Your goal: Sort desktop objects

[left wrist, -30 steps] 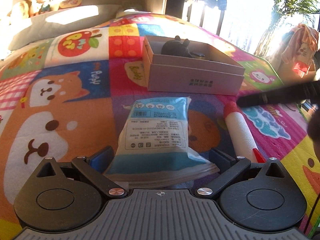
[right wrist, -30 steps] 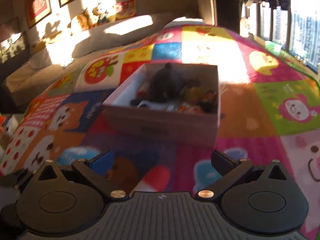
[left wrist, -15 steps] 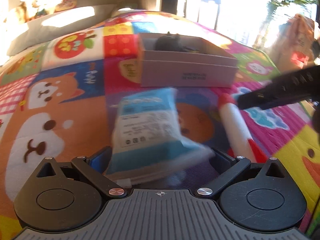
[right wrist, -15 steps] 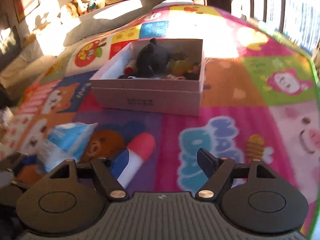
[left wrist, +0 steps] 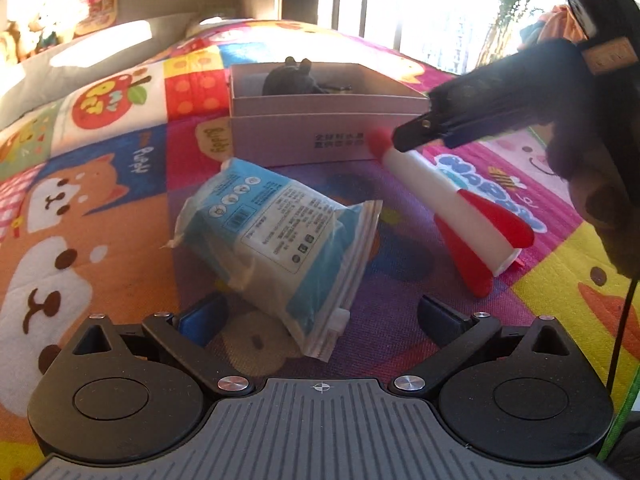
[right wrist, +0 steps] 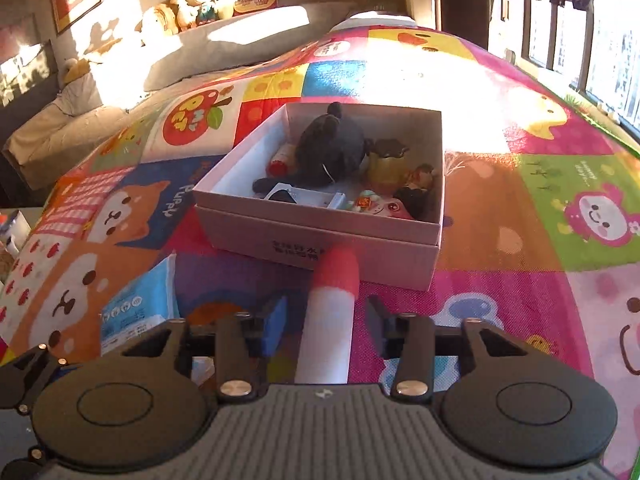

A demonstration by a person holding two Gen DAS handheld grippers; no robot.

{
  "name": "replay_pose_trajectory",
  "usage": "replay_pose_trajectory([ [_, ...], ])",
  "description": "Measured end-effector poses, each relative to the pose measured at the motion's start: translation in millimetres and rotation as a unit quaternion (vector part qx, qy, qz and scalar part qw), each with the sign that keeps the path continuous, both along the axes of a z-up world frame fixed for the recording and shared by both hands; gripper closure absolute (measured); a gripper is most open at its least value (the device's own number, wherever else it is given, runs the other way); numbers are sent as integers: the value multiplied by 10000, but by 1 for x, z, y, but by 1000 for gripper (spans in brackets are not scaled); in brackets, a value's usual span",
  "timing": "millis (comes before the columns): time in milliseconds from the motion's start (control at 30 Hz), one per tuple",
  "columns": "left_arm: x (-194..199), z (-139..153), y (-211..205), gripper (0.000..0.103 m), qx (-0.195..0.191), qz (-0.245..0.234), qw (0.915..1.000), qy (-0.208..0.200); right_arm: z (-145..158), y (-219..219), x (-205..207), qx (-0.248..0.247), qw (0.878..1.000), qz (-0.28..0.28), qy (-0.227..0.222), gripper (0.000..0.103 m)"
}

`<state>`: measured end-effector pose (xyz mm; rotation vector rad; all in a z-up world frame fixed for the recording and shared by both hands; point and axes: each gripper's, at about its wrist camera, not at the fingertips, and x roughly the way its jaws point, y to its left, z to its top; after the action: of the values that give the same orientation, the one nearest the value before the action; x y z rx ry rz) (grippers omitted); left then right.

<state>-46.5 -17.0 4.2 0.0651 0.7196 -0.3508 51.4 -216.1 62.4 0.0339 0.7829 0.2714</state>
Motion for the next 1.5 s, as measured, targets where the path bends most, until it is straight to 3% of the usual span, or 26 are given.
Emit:
replay_pose_trajectory([
  [33, 0, 0, 1, 0, -25, -2, 10000, 10, 0, -5, -5, 28, 10000, -20, -24, 37],
  [100, 3, 1, 2, 0, -58, -15, 10000, 31, -5, -12, -15, 27, 10000, -37, 4, 33],
  [233, 16, 5, 2, 0, -224, 59, 9997, 115, -20, -24, -36, 49, 9994, -63, 328, 33],
  [433, 49, 16, 0, 0, -790, 348, 9959, 279, -29, -42, -64, 203, 9981, -310, 501, 33],
  [633, 76, 19, -19, 0, -355, 429, 9984, 107, -34, -41, -81, 381, 9972, -352, 531, 33],
  [900, 68, 6, -1, 0, 301, 739, 9968, 38, -28, -23, -92, 206, 9994, -20, 273, 41],
  [1200, 52, 1, 19, 0, 191, 961, 9952, 28, -25, -17, -77, -341, 9988, -327, -83, 42],
  [1367, 51, 1, 21, 0, 103, 920, 9957, 3, -32, 1, -62, -532, 9983, -207, -119, 53],
  [1500, 45, 5, 14, 0, 187, 593, 9980, -133, -37, 6, -52, -652, 9976, -210, 27, 75],
])
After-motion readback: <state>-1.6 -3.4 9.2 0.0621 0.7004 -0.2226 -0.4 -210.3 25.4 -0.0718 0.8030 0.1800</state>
